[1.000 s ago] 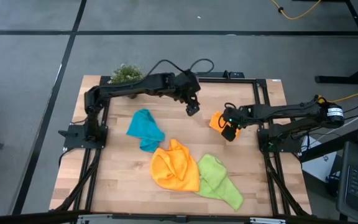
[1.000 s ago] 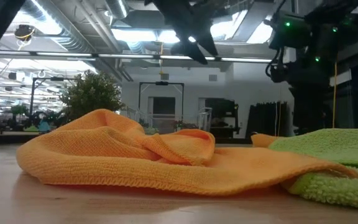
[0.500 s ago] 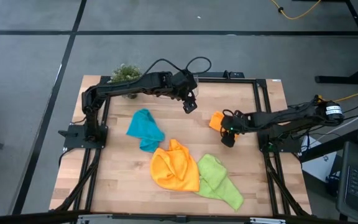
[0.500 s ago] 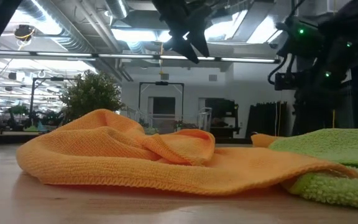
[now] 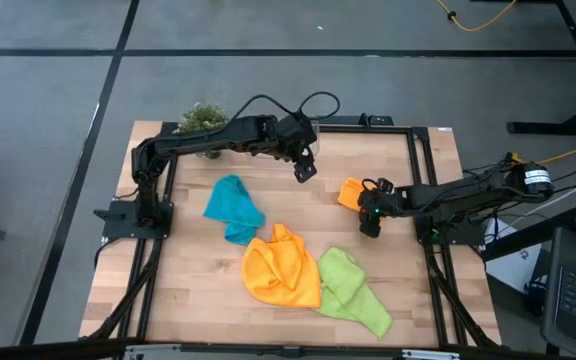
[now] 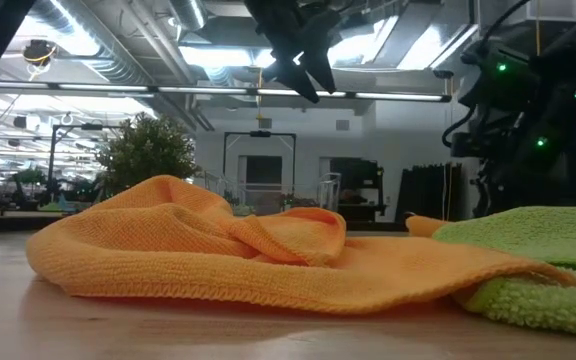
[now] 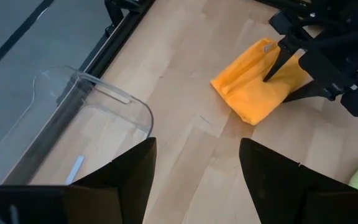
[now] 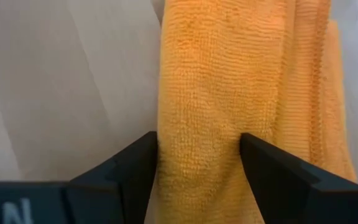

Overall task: Fold microfiber towels
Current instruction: Put the top orange microfiber cloth into the bin

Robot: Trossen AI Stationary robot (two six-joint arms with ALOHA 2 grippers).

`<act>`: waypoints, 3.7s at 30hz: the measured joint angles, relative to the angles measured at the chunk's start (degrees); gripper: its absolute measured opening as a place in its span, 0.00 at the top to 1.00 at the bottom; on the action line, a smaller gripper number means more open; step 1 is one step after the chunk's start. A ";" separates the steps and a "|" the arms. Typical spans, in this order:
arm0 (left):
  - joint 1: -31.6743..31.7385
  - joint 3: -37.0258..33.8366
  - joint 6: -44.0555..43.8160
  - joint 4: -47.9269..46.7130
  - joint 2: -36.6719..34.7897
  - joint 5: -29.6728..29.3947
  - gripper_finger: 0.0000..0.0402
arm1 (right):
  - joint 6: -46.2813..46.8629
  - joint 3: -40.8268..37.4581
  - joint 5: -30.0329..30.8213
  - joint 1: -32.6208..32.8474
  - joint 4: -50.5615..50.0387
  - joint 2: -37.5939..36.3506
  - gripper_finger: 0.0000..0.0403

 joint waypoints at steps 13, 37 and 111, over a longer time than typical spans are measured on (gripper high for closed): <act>-0.05 0.00 -0.08 -0.85 0.00 -0.02 0.44 | 5.55 -1.87 3.09 -0.24 0.24 0.04 0.63; -0.17 -0.02 -3.18 -5.84 -9.14 -5.23 0.44 | 22.53 -2.23 -15.60 -0.68 14.89 0.28 0.95; -3.17 -0.02 -4.71 -19.32 -17.40 -13.40 0.44 | -59.55 84.41 -19.22 -26.95 -16.45 57.20 0.94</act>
